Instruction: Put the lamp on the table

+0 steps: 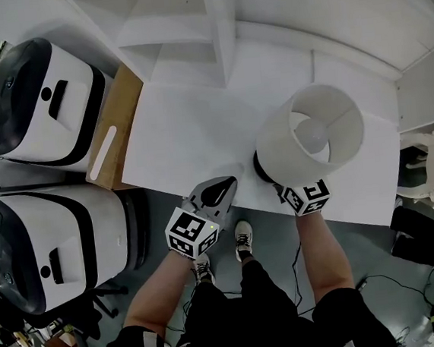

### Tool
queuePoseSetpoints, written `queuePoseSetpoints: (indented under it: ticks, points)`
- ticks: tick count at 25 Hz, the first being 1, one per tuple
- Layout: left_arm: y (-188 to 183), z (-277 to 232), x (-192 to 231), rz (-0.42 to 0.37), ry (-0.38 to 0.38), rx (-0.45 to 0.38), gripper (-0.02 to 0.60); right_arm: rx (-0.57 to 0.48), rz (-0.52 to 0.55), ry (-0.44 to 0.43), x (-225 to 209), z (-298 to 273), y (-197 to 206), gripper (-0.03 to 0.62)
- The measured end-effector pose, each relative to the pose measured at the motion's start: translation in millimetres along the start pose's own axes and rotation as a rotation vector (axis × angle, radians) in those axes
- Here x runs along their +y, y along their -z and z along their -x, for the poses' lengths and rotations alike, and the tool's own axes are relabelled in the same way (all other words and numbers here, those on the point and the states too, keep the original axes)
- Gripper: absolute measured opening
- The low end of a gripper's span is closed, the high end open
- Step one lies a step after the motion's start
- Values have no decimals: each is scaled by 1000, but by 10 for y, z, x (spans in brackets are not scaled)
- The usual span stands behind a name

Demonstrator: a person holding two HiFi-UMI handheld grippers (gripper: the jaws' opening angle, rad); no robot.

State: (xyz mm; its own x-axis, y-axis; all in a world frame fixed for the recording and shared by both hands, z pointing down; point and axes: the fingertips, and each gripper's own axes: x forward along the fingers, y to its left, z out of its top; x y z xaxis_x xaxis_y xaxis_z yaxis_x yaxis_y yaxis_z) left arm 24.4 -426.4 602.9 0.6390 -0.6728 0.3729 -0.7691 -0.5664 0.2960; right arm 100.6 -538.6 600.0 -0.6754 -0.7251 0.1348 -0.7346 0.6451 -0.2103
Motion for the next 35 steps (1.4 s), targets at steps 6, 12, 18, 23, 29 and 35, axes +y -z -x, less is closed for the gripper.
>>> queuePoseSetpoints:
  ticks: [6,12,18,23,29,35]
  points:
    - [62,64,-32,-2,7,3,6,3,25,10,32,40,117,92]
    - [108,155,-62,-4,9,4,6,29,14,49,11,133,240,124]
    - [147,330,-111,-13,11,7,6,57,10,103,0,369,350,152]
    - [134,509,-162,-24,12,8,6,83,-12,152,24,595,433,155]
    - [134,790,-277,-44,28,7,6,82,-99,244,140,1071,513,155]
    - [214,1142,-414,-42,41,14,6,105,-161,284,519,1493,475,38]
